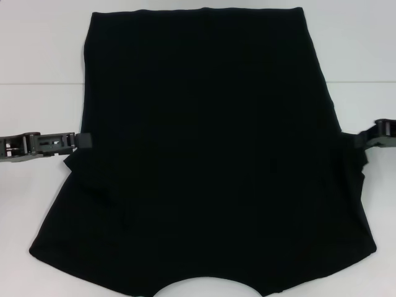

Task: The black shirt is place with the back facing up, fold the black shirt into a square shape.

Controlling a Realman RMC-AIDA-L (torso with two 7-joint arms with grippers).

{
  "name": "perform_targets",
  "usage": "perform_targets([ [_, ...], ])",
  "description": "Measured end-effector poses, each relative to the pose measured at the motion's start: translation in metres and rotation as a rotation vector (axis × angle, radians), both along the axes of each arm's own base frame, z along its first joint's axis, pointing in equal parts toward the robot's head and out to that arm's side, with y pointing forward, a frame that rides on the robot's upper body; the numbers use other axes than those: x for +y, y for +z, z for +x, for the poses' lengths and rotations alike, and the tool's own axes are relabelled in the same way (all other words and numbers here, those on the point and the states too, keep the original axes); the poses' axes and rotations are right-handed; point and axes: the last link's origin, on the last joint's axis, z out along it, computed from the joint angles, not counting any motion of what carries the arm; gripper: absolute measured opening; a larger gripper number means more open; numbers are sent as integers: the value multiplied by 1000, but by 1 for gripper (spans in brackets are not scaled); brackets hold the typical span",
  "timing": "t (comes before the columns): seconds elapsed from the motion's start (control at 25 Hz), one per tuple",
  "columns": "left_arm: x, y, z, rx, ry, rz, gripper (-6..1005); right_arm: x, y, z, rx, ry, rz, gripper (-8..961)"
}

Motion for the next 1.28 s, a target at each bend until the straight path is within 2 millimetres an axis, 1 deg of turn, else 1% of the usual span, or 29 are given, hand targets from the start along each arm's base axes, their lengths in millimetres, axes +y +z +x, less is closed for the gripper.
perform_targets([
  [0.16,0,0,-1,2,4,4,905,17,-22,-30,-94,127,-46,24],
  [0.32,0,0,-2,0,8,8,906,25,-57,-60,-214,293,-142,21],
  [0.44,-1,1,-3,-7,15,17,907,22,-80,-74,-314,389,-228,20],
  [0.48,-2,2,-4,-9,19,22,907,20,-85,-76,-343,412,-253,21],
  [0.56,-3,4,-7,-14,26,32,906,14,-93,-78,-386,448,-310,21],
  [0.64,-4,6,-8,-21,33,43,906,8,-97,-80,-401,476,-360,21],
  [0.76,-6,9,-11,-29,39,56,906,3,-91,-80,-393,470,-394,22],
  [0.8,-6,10,-11,-33,40,60,906,2,-86,-80,-387,456,-388,22],
  [0.92,-7,10,-11,-37,41,62,906,3,-63,-78,-349,396,-326,76],
  [1.04,-7,10,-11,-39,41,61,905,6,-37,-69,-261,318,-237,200],
  [1.2,-6,10,-9,-43,40,56,905,9,-14,-55,-126,237,-122,367],
  [1.28,-8,10,-10,-41,56,25,906,9,-5,-46,-65,189,-79,452],
])
